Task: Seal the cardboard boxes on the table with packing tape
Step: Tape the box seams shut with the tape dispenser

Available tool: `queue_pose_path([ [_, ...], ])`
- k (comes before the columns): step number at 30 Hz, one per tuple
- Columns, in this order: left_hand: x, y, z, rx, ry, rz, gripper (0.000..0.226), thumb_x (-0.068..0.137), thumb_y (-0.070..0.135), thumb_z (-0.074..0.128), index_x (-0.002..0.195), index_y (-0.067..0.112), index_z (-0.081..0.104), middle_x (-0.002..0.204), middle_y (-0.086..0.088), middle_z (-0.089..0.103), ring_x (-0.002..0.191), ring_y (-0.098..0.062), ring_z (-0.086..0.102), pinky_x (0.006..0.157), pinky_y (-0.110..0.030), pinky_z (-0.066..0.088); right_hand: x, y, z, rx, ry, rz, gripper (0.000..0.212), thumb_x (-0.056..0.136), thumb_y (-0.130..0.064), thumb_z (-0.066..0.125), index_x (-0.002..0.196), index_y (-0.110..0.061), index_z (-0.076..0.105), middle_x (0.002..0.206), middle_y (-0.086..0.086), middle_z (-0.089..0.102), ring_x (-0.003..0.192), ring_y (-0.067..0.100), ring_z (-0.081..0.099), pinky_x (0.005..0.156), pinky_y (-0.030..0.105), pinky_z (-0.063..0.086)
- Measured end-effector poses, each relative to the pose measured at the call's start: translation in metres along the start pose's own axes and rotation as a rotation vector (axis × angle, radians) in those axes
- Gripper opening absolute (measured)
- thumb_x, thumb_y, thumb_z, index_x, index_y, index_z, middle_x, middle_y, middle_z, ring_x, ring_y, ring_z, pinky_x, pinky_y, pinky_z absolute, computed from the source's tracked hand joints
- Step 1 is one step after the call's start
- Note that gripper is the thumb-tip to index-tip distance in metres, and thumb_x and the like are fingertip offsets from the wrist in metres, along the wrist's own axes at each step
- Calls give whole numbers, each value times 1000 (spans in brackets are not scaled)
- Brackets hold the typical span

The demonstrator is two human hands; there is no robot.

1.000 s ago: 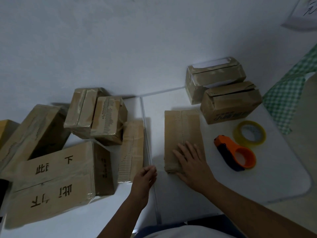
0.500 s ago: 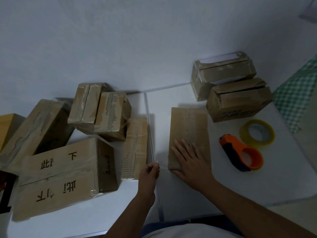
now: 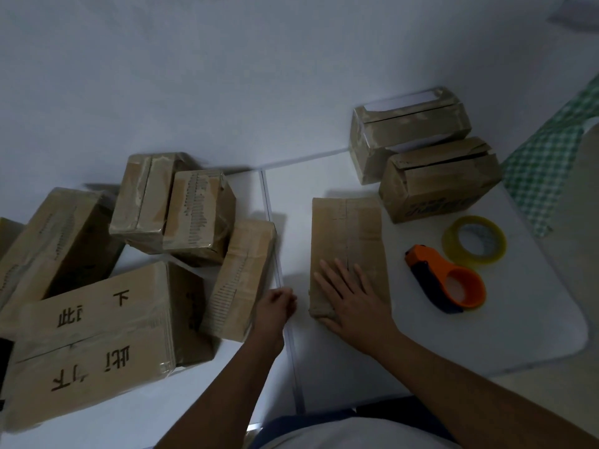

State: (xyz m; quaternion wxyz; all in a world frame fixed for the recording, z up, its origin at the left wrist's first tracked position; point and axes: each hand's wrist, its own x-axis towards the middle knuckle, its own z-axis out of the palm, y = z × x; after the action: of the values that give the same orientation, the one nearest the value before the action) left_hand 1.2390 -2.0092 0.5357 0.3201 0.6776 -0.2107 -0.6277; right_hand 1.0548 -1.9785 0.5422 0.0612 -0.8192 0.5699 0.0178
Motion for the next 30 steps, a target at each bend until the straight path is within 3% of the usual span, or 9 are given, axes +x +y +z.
queue_pose_path([
  [4, -8, -5, 10, -119, -71, -158, 32, 104, 30, 47, 113, 4, 63, 108, -12, 68, 98, -22, 64, 86, -32, 52, 0, 0, 0, 7, -5, -1, 78, 93, -64, 27, 154, -16, 21, 162, 7, 11, 149, 28, 10, 119, 51, 16],
  [8, -13, -15, 0, -184, -96, -186, 58, 100, 56, 41, 107, 6, 70, 95, -9, 76, 96, -21, 70, 82, -31, 52, 0, -1, -1, 15, 1, -3, 78, 94, -64, 29, 154, -16, 22, 162, 6, 11, 149, 28, 10, 117, 51, 15],
  [12, -18, -23, -14, -124, -161, -94, 31, 93, 36, 64, 107, 8, 71, 99, -7, 75, 97, -17, 71, 83, -28, 54, 0, 0, -2, 31, -9, -2, 77, 94, -64, 29, 154, -16, 22, 162, 6, 11, 149, 28, 10, 116, 52, 16],
  [17, -17, -28, -17, -63, -184, 29, 9, 90, 21, 70, 94, 16, 76, 97, -6, 73, 94, -16, 69, 82, -24, 53, 0, -1, -3, 28, -23, 5, 77, 94, -64, 28, 154, -17, 21, 163, 5, 11, 149, 27, 8, 117, 51, 15],
  [24, -13, -28, -4, -4, -209, 122, 7, 90, 20, 70, 91, 19, 77, 101, -10, 73, 95, -19, 69, 78, -21, 54, 1, 0, -3, 32, -22, 1, 77, 94, -64, 31, 154, -17, 22, 163, 5, 10, 149, 26, 8, 116, 50, 13],
  [27, -15, -28, 4, 4, -216, 109, 8, 92, 19, 67, 90, 19, 75, 102, -10, 73, 97, -19, 67, 85, -29, 53, 1, 0, -3, 32, -19, -3, 76, 94, -63, 29, 154, -16, 22, 162, 5, 10, 149, 27, 9, 116, 50, 12],
  [30, -21, -29, 11, 53, -188, 70, 12, 98, 25, 58, 106, 22, 67, 116, -4, 66, 106, -17, 64, 94, -32, 51, 0, -1, -3, 34, -7, -2, 76, 94, -63, 28, 153, -16, 24, 162, 6, 12, 149, 29, 11, 116, 50, 12],
])
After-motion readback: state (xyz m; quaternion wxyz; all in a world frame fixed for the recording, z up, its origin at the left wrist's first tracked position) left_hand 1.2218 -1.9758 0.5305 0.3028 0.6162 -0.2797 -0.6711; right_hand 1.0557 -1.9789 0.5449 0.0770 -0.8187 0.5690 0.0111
